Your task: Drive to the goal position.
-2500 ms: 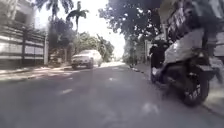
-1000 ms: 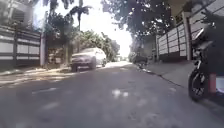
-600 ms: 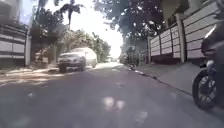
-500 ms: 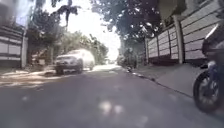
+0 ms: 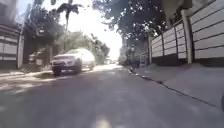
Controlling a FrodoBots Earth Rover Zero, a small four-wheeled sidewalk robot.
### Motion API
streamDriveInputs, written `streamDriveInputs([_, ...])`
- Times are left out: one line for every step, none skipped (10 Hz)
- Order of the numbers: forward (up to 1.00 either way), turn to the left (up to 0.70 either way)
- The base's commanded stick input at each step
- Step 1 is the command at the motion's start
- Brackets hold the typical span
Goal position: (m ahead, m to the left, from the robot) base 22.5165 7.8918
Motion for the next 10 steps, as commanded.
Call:
streamDriveInputs([1.00,0.00])
streamDriveInputs([1.00,0.00])
streamDriveInputs([1.00,0.00])
streamDriveInputs([1.00,-0.25])
streamDriveInputs([1.00,-0.33])
streamDriveInputs([1.00,-0.39])
streamDriveInputs([1.00,-0.39])
streamDriveInputs([1.00,-0.19])
streamDriveInputs([1.00,-0.03])
streamDriveInputs([1.00,0.00])
